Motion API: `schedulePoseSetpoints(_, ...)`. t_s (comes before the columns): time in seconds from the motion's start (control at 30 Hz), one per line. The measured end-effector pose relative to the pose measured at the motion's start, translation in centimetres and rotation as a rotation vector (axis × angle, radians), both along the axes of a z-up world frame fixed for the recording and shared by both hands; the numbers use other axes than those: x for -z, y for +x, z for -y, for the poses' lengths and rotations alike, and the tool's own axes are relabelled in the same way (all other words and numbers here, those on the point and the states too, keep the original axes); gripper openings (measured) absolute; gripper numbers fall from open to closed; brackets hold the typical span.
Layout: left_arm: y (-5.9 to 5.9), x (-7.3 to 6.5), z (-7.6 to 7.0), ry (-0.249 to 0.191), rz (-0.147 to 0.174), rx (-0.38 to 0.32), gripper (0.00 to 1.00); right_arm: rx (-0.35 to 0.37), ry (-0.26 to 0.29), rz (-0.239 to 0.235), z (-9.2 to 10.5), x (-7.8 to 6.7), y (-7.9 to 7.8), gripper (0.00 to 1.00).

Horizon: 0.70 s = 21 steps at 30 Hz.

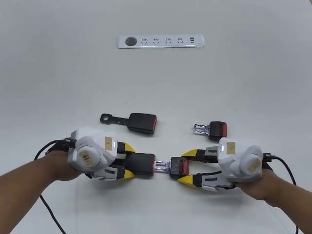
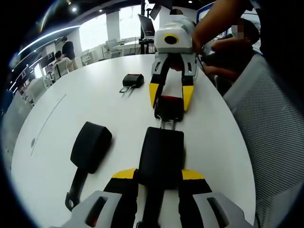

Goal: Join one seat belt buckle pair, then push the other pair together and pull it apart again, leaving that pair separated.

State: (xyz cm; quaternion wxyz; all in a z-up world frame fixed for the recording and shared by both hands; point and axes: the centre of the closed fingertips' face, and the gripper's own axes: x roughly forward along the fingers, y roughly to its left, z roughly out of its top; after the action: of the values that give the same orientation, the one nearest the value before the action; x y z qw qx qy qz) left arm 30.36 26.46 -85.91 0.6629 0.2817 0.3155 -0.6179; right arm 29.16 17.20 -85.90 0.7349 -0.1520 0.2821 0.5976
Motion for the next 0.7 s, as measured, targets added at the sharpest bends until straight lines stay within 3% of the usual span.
schedulePoseSetpoints(0.03, 0.0, 0.0, 0.0, -0.001, -0.001, -0.003, 0.34, 0.018, 0.013, -0.018, -0.3, 0.0, 0.1, 0.34)
schedulePoseSetpoints(0.17, 0.0, 0.0, 0.0, -0.003, 0.000, -0.003, 0.34, 0.016, 0.014, -0.011, -1.4, 0.0, 0.1, 0.35)
schedulePoseSetpoints(0.3, 0.0, 0.0, -0.1, -0.003, -0.003, -0.018, 0.34, 0.020, 0.019, -0.012, -1.1, -0.1, 0.0, 0.34)
schedulePoseSetpoints(0.7, -0.1, 0.0, 0.0, 0.001, 0.022, 0.031, 0.33, 0.016, 0.010, -0.019, -2.2, -0.1, 0.0, 0.34)
